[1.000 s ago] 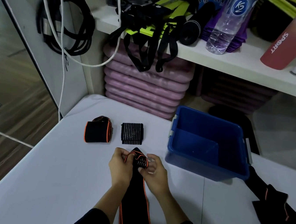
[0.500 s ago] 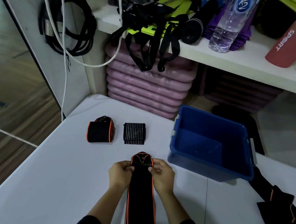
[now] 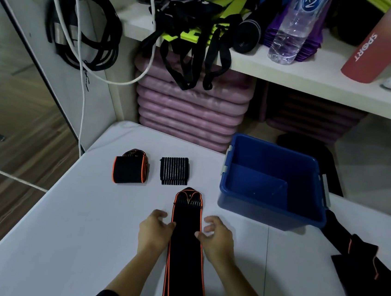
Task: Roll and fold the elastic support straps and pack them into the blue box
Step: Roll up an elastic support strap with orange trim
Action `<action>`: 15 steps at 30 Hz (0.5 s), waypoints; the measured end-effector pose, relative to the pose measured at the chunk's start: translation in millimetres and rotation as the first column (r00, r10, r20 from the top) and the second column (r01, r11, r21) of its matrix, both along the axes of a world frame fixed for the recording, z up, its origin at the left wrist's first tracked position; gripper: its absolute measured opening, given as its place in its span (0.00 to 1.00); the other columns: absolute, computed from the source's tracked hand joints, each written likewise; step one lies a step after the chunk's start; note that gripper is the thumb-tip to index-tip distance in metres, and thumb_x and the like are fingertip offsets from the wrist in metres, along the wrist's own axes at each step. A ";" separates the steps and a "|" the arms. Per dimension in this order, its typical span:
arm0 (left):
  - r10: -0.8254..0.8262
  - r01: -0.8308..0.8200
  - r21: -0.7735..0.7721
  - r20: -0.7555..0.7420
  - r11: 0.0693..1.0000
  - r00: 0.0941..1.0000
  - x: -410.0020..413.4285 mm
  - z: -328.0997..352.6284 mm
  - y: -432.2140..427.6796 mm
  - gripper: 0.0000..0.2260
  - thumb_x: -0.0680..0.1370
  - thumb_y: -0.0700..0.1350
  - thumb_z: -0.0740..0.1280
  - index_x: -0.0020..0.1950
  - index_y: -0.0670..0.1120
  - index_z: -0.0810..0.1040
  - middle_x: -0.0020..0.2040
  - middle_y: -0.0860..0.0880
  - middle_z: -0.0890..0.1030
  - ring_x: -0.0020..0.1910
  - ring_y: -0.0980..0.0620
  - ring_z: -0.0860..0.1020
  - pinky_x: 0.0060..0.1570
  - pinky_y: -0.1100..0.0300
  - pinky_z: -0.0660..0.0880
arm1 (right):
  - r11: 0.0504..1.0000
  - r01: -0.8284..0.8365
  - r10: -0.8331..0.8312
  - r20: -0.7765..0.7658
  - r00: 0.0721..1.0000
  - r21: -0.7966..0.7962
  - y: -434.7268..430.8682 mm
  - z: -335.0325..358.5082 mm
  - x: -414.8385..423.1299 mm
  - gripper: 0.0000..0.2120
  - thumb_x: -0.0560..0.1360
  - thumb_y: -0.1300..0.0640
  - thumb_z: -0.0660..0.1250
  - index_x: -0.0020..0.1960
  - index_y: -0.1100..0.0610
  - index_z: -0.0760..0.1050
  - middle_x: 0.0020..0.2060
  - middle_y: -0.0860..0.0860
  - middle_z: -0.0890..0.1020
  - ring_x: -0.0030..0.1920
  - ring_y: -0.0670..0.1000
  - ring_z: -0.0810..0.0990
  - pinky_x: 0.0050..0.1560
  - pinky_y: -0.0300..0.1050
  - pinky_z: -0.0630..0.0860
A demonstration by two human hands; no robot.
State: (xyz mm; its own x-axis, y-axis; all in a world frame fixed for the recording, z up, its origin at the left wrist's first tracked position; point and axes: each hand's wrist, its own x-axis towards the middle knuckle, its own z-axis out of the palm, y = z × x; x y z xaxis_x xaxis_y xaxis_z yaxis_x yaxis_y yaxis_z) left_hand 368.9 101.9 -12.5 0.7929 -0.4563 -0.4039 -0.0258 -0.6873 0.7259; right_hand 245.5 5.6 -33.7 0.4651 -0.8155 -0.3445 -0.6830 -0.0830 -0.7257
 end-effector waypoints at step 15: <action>-0.104 0.111 0.059 -0.103 0.992 0.989 -39.9 8.3 59.8 0.13 0.72 0.39 0.69 0.56 0.43 0.78 0.39 0.46 0.81 0.41 0.44 0.80 0.54 0.52 0.78 | 0.995 -0.092 0.091 -0.027 0.995 -0.037 39.0 5.8 -44.2 0.07 0.73 0.58 0.70 0.50 0.50 0.80 0.36 0.41 0.76 0.41 0.47 0.78 0.48 0.45 0.79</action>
